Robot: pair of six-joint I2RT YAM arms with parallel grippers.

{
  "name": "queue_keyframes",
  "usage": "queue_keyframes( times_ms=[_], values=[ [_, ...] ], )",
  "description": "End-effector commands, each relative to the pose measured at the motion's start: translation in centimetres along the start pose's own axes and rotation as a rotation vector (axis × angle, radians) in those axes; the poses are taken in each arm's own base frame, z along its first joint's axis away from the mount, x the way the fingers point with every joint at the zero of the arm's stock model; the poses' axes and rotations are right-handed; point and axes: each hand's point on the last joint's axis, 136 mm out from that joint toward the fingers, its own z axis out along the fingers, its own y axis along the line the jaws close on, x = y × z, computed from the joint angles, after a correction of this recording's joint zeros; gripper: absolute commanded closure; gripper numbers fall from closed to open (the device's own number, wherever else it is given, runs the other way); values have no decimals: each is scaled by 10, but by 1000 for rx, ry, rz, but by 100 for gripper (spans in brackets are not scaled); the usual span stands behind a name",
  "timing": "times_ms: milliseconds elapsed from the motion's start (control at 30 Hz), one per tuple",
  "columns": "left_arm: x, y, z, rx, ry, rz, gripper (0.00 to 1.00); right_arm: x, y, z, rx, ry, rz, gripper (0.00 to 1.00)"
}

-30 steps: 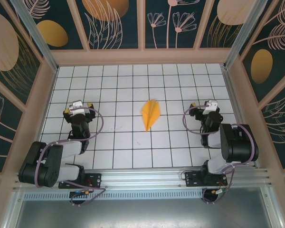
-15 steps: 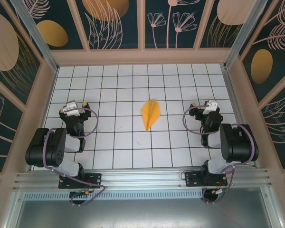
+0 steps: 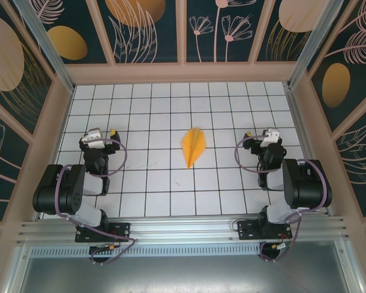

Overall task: Fold a paper plane with a square sheet of paper (pick it up from the middle)
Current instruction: Reset both arms

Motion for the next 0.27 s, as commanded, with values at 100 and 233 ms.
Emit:
queue_keyframes(
  times_ms=[100, 233],
  values=[
    [-6, -7, 6, 41, -12, 14, 1, -16, 2, 2, -13, -57, 16, 1],
    [-7, -7, 4, 41, -18, 13, 1, -16, 2, 2, -13, -56, 16, 1]
  ],
)
